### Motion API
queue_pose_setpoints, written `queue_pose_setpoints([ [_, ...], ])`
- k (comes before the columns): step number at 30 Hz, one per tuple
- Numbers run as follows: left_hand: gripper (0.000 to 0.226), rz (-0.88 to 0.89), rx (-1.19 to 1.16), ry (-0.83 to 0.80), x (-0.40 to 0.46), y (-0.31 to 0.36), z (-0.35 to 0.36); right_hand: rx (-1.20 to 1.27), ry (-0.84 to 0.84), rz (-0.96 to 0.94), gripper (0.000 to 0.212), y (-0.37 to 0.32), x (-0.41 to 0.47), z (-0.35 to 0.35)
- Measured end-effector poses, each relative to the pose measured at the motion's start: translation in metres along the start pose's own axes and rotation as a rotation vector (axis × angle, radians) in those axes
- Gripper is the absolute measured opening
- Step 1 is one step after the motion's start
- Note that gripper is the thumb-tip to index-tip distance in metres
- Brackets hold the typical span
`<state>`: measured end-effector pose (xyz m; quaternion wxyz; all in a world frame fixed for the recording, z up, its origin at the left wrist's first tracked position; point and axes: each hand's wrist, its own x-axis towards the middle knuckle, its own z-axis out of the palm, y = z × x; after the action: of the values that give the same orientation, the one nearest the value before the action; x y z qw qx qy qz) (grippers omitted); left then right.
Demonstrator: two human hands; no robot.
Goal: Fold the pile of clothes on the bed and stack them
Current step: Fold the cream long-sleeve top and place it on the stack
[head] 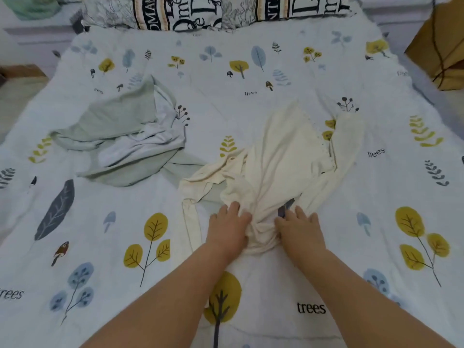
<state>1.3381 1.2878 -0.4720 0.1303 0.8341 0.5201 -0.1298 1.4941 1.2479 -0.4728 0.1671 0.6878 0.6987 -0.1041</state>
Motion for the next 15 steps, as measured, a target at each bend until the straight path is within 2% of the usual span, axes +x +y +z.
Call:
queue_pose_setpoints([
  [2, 0.031, 0.036, -0.038, 0.055, -0.008, -0.001, 0.0, -0.004, 0.039, -0.027, 0.029, -0.005, -0.01, 0.004],
  [5, 0.024, 0.068, -0.168, 0.013, -0.03, -0.006, -0.006, 0.042, 0.107, -0.048, 0.022, -0.017, -0.045, -0.002],
  [6, 0.023, 0.067, -0.206, -0.002, -0.041, -0.009, -0.01, 0.078, 0.128, -0.048, 0.027, -0.022, -0.058, -0.006],
  [8, 0.023, 0.067, -0.264, -0.014, -0.064, -0.016, -0.021, 0.138, 0.08, -0.055, 0.036, -0.032, -0.085, -0.016],
  [10, 0.02, 0.062, -0.345, -0.003, -0.09, -0.021, -0.035, 0.174, 0.109, -0.086, 0.044, -0.042, -0.109, -0.023],
  [12, 0.021, 0.066, -0.415, 0.024, -0.115, -0.024, -0.055, 0.247, 0.063, -0.056, 0.044, -0.05, -0.128, -0.035],
  [13, 0.024, 0.073, -0.44, 0.044, -0.128, -0.025, -0.067, 0.277, 0.1, -0.034, 0.042, -0.05, -0.137, -0.045],
  [15, 0.03, 0.095, -0.49, 0.09, -0.152, -0.025, -0.092, 0.422, -0.047, -0.021, 0.037, -0.053, -0.153, -0.067],
])
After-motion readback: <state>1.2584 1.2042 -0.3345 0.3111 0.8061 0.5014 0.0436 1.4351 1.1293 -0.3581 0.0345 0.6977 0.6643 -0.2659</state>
